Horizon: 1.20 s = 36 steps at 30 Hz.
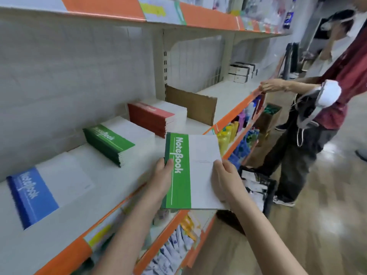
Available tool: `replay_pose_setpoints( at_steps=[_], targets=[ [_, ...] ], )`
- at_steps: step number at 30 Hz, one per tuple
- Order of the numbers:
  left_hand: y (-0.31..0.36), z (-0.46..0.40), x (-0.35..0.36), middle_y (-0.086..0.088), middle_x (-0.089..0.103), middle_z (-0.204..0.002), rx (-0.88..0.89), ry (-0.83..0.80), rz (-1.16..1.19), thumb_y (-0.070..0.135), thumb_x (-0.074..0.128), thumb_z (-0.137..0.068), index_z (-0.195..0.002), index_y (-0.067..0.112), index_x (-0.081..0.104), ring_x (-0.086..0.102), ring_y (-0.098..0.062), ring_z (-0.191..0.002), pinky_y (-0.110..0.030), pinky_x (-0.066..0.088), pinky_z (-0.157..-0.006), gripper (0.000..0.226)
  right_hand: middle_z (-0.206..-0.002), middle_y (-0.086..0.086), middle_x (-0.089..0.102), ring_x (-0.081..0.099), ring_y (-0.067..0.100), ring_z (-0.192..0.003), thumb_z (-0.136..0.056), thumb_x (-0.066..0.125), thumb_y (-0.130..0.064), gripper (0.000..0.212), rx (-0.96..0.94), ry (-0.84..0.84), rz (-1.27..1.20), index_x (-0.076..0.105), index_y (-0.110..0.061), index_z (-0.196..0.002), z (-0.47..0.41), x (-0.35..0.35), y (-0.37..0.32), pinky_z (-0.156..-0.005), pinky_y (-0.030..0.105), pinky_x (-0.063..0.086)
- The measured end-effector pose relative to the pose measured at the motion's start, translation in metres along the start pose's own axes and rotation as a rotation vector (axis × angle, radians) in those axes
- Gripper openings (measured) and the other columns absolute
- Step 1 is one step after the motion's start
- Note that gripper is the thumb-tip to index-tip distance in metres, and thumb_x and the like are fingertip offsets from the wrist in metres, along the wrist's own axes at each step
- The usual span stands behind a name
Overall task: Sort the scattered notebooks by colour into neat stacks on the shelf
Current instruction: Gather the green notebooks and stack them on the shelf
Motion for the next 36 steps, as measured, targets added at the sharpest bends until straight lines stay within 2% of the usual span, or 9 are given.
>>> replay_pose_setpoints(
  at_steps=[6,9,12,14,19,24,28,32,36],
  targets=[
    [0.020,-0.029,-0.043,0.001,0.070,-0.086,0.018,0.202,0.094,0.026,0.039,-0.102,-0.093,0.021,0.058,0.067,-0.013,-0.074,-0.028,0.051,-0.063,0.022,-0.093,-0.001,0.062,0.057,0.015,-0.083,-0.101,0.035,-0.029,0.025,-0.064,-0.187,-0.079,0.057,-0.020,-0.095,-0.051,0.046,-0.041,-0.065,0.026,0.041],
    [0.026,-0.035,-0.062,0.001,0.066,-0.088,0.015,0.318,0.092,0.025,0.039,-0.102,-0.087,0.021,0.055,0.064,-0.013,-0.077,-0.027,0.050,-0.066,0.023,-0.086,0.000,0.061,0.057,0.016,-0.078,-0.100,0.034,-0.029,0.029,-0.082,-0.283,-0.051,0.059,-0.015,-0.094,-0.068,0.071,-0.054,-0.060,0.028,0.039],
    [0.026,-0.035,-0.076,-0.007,0.066,-0.100,0.001,0.420,0.116,0.023,0.037,-0.103,-0.103,0.014,0.055,0.064,-0.022,-0.088,-0.033,0.051,-0.079,0.020,-0.101,0.017,0.064,0.060,0.031,-0.095,-0.100,0.034,-0.027,0.036,-0.096,-0.396,-0.028,0.059,-0.001,-0.102,-0.083,0.098,-0.061,-0.080,0.041,0.047],
    [0.025,-0.035,-0.083,-0.008,0.066,-0.102,-0.013,0.493,0.128,0.021,0.036,-0.103,-0.113,0.012,0.053,0.063,-0.020,-0.085,-0.028,0.050,-0.072,0.022,-0.103,0.014,0.065,0.060,0.029,-0.097,-0.100,0.035,-0.025,0.032,-0.103,-0.471,-0.028,0.060,-0.004,-0.101,-0.092,0.113,-0.065,-0.085,0.038,0.046],
    [0.023,-0.041,-0.090,-0.002,0.065,-0.093,-0.048,0.668,0.150,0.021,0.036,-0.103,-0.112,0.012,0.054,0.062,-0.016,-0.078,-0.024,0.048,-0.065,0.022,-0.086,-0.007,0.064,0.059,0.005,-0.074,-0.101,0.038,-0.019,0.028,-0.163,-0.662,-0.098,0.058,-0.025,-0.084,-0.119,0.141,-0.073,-0.058,0.017,0.045],
    [0.020,-0.049,-0.086,-0.008,0.053,-0.135,-0.132,0.775,0.148,0.032,0.035,-0.103,-0.140,0.009,0.040,0.051,-0.027,-0.123,-0.042,0.039,-0.106,0.043,-0.089,0.000,0.067,0.063,0.013,-0.076,-0.101,0.041,-0.022,0.025,-0.108,-0.803,-0.085,0.061,-0.020,-0.086,-0.144,0.159,-0.077,-0.059,0.021,0.047],
    [0.022,-0.052,-0.088,0.010,0.056,-0.102,-0.176,0.853,0.145,0.038,0.034,-0.102,-0.116,0.020,0.050,0.054,-0.010,-0.091,-0.026,0.036,-0.090,0.027,-0.091,0.009,0.068,0.064,0.023,-0.079,-0.101,0.040,-0.021,0.027,-0.110,-0.878,-0.040,0.062,-0.014,-0.088,-0.158,0.172,-0.083,-0.071,0.029,0.050],
    [0.030,-0.060,-0.099,-0.018,0.065,-0.108,-0.178,0.892,0.058,0.035,0.036,-0.101,-0.093,0.013,0.055,0.062,-0.034,-0.102,-0.049,0.047,-0.095,0.030,-0.088,0.010,0.068,0.063,0.025,-0.076,-0.101,0.041,-0.030,0.031,-0.111,-0.928,-0.016,0.059,-0.014,-0.081,-0.171,0.184,-0.093,-0.074,0.030,0.049],
    [0.039,-0.076,-0.113,-0.024,0.063,-0.105,-0.186,0.924,-0.210,0.027,0.035,-0.102,-0.104,-0.002,0.057,0.062,-0.031,-0.091,-0.041,0.049,-0.085,0.036,-0.088,0.004,0.064,0.064,0.020,-0.075,-0.096,0.047,-0.036,0.026,-0.118,-0.999,0.037,0.057,-0.012,-0.099,-0.179,0.201,-0.102,-0.063,0.023,0.051]
  ],
)
Point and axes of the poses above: each hand's wrist, its own z-axis away from the middle knuckle, its own x-axis out of the palm, y = z × x, the point moved 4 cm from there along -z, towards the middle knuckle
